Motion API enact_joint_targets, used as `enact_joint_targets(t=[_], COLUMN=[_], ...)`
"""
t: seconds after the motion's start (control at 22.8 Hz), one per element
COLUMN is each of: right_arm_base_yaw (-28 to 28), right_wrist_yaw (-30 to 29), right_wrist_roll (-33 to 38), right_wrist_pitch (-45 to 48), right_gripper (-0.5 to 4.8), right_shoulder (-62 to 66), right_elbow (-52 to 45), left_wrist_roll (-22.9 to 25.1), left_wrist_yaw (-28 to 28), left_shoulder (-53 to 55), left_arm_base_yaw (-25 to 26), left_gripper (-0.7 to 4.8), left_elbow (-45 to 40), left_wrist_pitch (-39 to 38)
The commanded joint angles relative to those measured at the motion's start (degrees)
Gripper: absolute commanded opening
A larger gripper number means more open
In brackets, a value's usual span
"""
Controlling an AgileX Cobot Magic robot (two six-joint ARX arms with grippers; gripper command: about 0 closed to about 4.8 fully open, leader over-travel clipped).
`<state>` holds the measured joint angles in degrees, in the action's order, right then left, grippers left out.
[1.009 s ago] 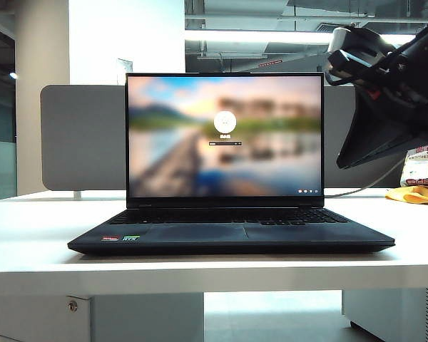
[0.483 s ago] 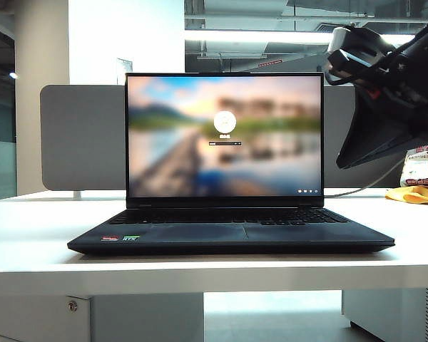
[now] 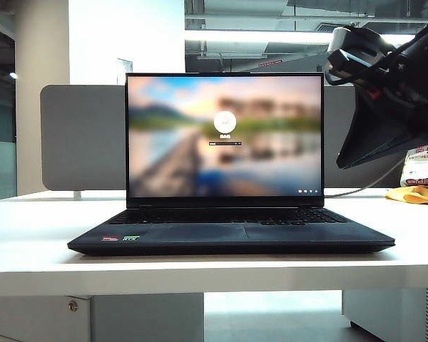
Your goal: Open the lid of the laptop and use the keypad to enter the password "123".
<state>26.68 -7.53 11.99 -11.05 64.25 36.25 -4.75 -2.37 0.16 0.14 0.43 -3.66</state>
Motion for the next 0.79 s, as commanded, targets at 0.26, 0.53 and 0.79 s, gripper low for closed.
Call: enact_joint_targets(t=[0.26,0.53,0.79], right_arm_base_yaw=[-4.7,-22.3,-26.8], right_wrist_yaw=[1.6,1.4,1.6], right_wrist_roll=[-6.6,-8.5,-5.8], right_wrist_pitch=[-0.6,8.4,21.8], right_gripper=[-0.01,-0.01,-0.01], right_shoulder=[-10.3,-33.8,-49.1], right_elbow=[0.3,-9.6,-24.2], left_wrist_roll=[-0.2,-0.2,-0.1], left_wrist_yaw=[-0.1,0.0,-0.1], left_shoulder=[0.0,0.0,0.0], left_arm_base_yaw=[0.0,0.1,0.1], left_gripper=[-0.03,-0.03,-0.03], left_elbow=[0.0,0.0,0.0], left_wrist_pitch=[0.7,0.7,0.7])
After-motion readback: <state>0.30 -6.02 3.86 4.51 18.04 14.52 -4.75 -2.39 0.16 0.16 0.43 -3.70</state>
